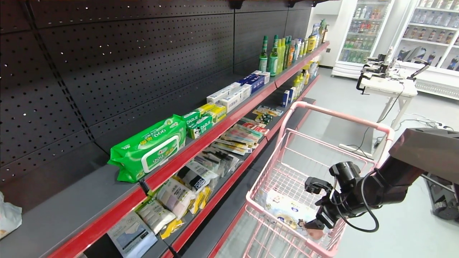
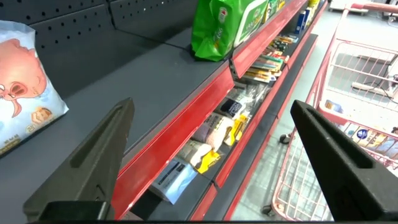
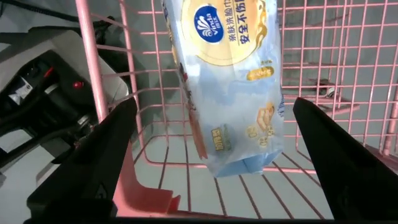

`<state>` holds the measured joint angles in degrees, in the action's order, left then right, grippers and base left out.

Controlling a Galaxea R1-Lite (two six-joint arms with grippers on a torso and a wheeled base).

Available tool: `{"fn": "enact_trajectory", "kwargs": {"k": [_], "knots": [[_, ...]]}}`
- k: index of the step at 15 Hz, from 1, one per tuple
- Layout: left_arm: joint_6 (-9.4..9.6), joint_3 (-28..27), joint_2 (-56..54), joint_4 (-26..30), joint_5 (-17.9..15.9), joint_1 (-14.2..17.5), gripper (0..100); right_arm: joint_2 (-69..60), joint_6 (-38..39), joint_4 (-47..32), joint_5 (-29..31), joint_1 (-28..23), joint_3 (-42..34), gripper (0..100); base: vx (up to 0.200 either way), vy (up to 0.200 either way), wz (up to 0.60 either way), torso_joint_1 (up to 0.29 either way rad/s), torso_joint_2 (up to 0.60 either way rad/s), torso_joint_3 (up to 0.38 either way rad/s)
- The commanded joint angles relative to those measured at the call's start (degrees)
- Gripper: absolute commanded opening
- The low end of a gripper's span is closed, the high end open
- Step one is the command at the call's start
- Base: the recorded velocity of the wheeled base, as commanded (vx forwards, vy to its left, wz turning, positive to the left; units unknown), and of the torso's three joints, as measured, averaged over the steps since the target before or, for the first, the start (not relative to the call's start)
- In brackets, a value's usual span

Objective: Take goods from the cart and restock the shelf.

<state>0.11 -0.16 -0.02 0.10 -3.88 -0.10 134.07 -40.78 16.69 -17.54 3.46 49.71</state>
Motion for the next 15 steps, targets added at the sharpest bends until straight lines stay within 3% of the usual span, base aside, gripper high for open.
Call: {"fn": "enact_trajectory", "kwargs": {"k": [1,7,11,15], "knots": [[-0.02,-0.02,0.02,-0.01,0.01,0.01,100,0.05,-1.94,0.01,-0.04,-1.53,0.30,100,0.000,0.000,0.00,0.000,0.00,0.000],[-0.02,-0.02,0.02,-0.01,0.01,0.01,100,1.63,-2.82,0.01,-1.44,-2.76,0.47,100,0.000,0.000,0.00,-0.008,0.01,0.012],[0.07,-0.02,0.02,-0.01,0.01,0.01,100,1.89,-2.82,0.01,-3.02,-3.20,1.09,100,0.000,0.000,0.00,-0.139,0.34,0.187],[0.07,-0.02,0.02,-0.01,0.01,0.01,100,2.42,-2.82,0.01,-3.02,-3.81,1.61,100,0.000,0.000,0.00,-0.017,0.05,0.026]]}}
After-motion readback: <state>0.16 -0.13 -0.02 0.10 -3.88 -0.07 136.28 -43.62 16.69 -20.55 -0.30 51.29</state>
